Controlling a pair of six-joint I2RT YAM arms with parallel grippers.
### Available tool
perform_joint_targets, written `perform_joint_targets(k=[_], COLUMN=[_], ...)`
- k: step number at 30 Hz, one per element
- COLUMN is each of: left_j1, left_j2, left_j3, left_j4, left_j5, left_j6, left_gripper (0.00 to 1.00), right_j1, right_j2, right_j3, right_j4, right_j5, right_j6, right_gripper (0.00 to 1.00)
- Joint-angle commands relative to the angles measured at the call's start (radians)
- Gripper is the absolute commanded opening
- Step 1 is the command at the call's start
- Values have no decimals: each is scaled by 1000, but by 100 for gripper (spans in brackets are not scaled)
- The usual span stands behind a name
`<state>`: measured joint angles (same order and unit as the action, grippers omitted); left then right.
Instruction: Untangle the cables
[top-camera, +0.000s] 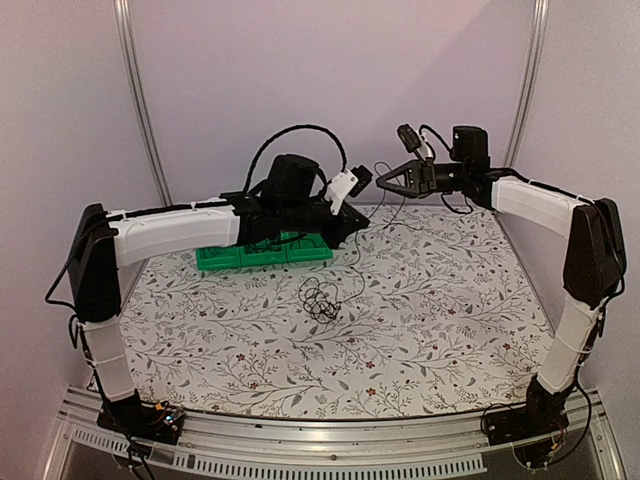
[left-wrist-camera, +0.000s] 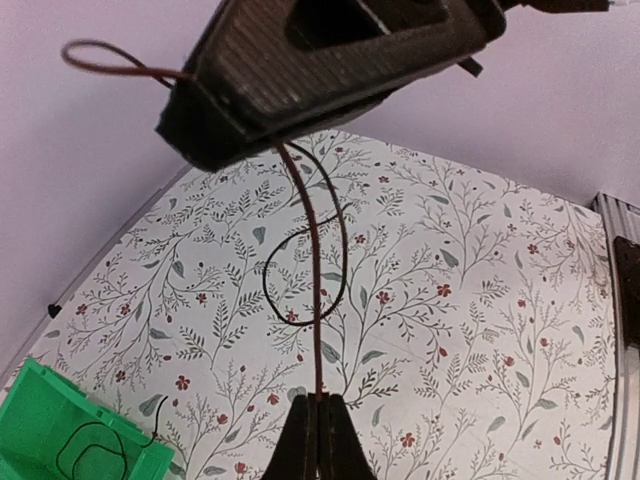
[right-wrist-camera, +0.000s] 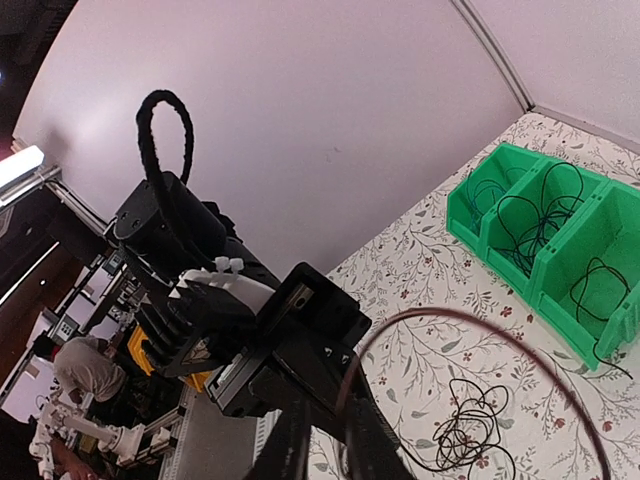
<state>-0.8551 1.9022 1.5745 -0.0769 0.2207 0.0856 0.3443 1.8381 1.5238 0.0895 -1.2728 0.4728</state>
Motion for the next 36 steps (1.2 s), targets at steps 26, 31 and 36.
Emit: perform_joint_targets(k=[26, 31, 36], left_j1=[154, 162, 178], left_j2=[95, 84, 69], left_j3=[117, 105, 102], left_j4=[248, 243, 243], left_j5=[-84, -74, -46], left_j6=[-714, -745, -791], left_gripper=[0, 0, 0], right_j1=[258, 312, 328], right_j2=[-58, 133, 265], right_j3=[-204, -94, -22], right_j4=[-399, -397, -345], right_j5=[543, 640, 751], right_j6=[-988, -1022, -1010], right_gripper=[49, 59, 65])
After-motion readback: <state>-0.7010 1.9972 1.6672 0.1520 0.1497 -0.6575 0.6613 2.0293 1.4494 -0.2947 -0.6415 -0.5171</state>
